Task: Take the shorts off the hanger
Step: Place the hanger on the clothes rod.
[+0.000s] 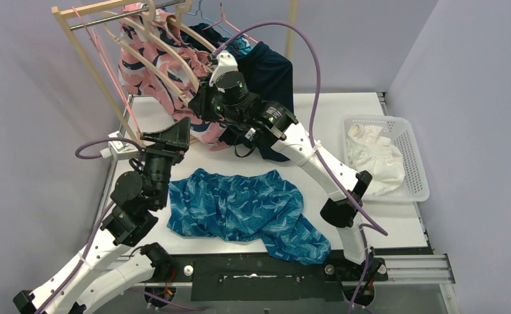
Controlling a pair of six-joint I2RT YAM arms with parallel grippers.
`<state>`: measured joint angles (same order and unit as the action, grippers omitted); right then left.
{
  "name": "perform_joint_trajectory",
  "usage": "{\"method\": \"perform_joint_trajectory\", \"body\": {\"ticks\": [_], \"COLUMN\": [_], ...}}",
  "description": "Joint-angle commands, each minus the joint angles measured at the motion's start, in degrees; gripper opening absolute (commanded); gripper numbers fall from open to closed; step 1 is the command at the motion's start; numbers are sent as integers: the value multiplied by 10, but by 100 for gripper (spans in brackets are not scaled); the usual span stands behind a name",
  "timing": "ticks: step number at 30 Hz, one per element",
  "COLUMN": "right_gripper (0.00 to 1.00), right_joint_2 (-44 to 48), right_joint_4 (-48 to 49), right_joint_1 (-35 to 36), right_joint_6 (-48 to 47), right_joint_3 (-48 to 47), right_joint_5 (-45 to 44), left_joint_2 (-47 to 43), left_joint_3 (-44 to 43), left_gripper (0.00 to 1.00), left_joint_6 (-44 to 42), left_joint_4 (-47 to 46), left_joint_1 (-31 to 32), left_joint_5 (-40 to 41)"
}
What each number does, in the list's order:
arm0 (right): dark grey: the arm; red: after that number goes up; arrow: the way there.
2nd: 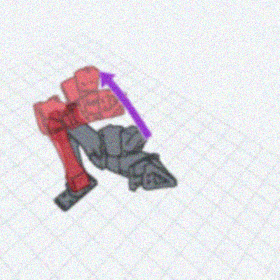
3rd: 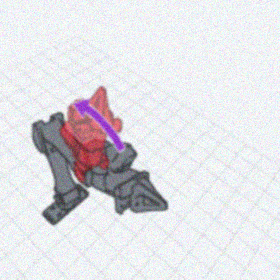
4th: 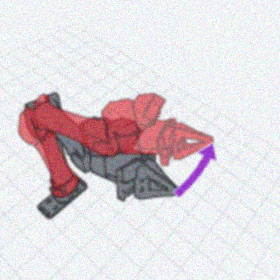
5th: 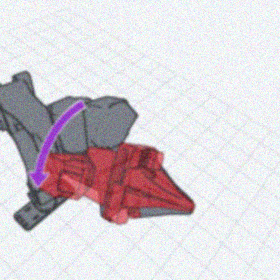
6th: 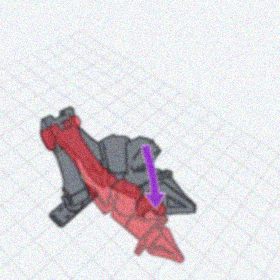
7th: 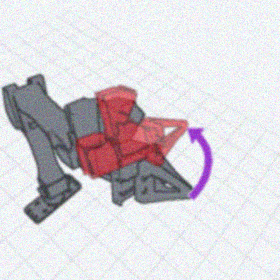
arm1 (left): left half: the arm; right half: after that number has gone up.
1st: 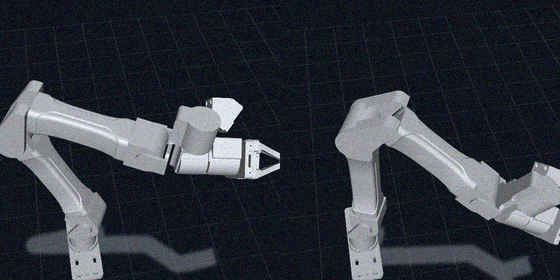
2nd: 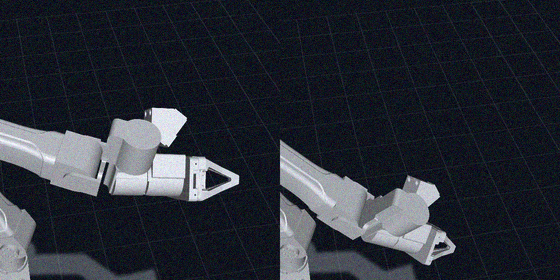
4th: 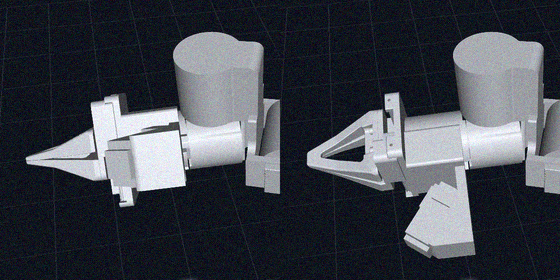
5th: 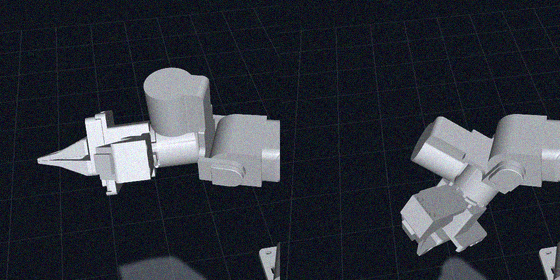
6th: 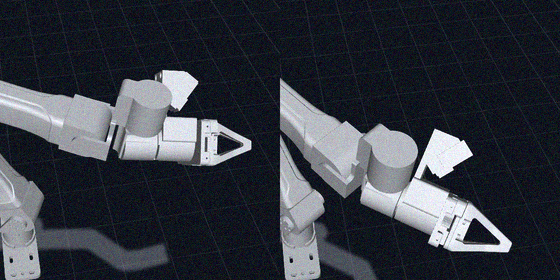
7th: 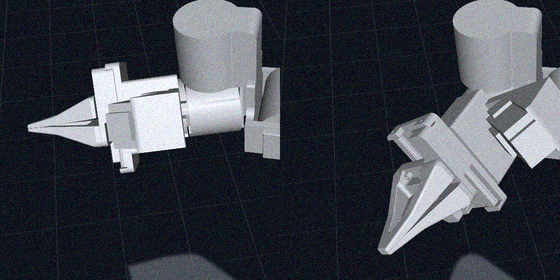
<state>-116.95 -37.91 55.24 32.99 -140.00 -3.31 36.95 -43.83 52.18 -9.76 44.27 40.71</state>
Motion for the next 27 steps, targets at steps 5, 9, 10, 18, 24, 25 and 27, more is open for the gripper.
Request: {"method": "perform_joint_trajectory", "body": {"ticks": [5, 9, 10, 18, 24, 25, 27], "right_gripper": [0, 0, 0, 0, 0, 0, 0], "right_joint_2": [37, 42, 46, 56, 56, 55, 57], "right_joint_4": [-13, -11, -10, 3, 2, 2, 1], "right_joint_1": [4, 6, 7, 6, 4, 5, 4], "right_joint_6": [-7, -11, -14, -30, -36, -37, -39], "right_joint_3": [23, 25, 26, 44, 43, 43, 43], "right_joint_5": [-21, -30, -35, -11, -1, -1, 2], "left_joint_2": [60, 96, 103, 156, 181, 181, 186], "left_joint_3": [-104, -140, -148, -166, -156, -153, -156], "left_gripper": [62, 62, 62, 62, 63, 63, 64], "left_joint_6": [89, 126, 133, 203, 209, 208, 203], "left_joint_4": [86, 125, 133, 159, 91, 83, 79], "left_joint_1": [-75, -114, -125, -269, -325, -325, -326], "left_joint_5": [-93, -115, -126, -272, -367, -373, -388]}}
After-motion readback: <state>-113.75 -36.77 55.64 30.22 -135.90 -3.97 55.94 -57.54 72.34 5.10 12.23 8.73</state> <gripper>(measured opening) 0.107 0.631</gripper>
